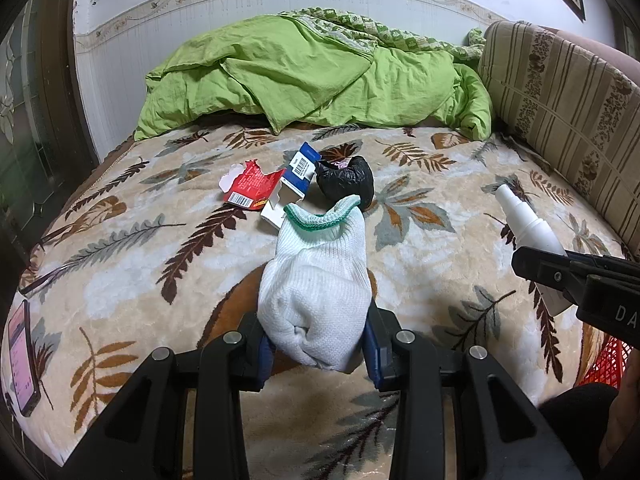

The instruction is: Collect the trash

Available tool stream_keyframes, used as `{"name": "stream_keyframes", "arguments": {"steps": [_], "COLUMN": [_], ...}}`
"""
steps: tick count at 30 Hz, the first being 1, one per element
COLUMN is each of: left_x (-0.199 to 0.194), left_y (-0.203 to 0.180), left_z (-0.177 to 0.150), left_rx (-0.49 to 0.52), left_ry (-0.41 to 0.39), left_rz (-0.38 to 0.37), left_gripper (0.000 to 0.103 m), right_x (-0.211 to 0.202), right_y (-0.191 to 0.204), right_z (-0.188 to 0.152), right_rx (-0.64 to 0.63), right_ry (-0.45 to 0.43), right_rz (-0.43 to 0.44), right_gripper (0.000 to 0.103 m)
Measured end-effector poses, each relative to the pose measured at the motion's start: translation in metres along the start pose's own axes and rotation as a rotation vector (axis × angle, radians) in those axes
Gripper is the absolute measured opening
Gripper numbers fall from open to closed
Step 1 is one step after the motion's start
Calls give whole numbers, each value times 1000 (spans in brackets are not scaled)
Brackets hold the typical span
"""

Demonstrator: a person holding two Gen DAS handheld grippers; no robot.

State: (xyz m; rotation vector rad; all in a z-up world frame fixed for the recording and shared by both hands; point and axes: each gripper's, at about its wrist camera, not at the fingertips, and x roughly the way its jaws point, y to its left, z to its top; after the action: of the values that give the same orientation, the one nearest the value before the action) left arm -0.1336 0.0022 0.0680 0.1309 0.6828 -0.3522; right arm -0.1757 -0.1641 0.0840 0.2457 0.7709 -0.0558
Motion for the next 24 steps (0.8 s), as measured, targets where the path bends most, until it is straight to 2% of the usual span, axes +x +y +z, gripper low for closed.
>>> {"name": "stream_keyframes", "arguments": {"steps": [24], "left_x": [1], "left_y": [-2], "left_z": [-3], "left_rx": [4], "left_ry": [6], "left_rz": [-12], "left_gripper": [35], "right_x": [0], "right_y": [0], "right_z": [0], "right_rx": [1], "right_ry": [-2], "right_rz": [-3], "right_gripper": [31]}}
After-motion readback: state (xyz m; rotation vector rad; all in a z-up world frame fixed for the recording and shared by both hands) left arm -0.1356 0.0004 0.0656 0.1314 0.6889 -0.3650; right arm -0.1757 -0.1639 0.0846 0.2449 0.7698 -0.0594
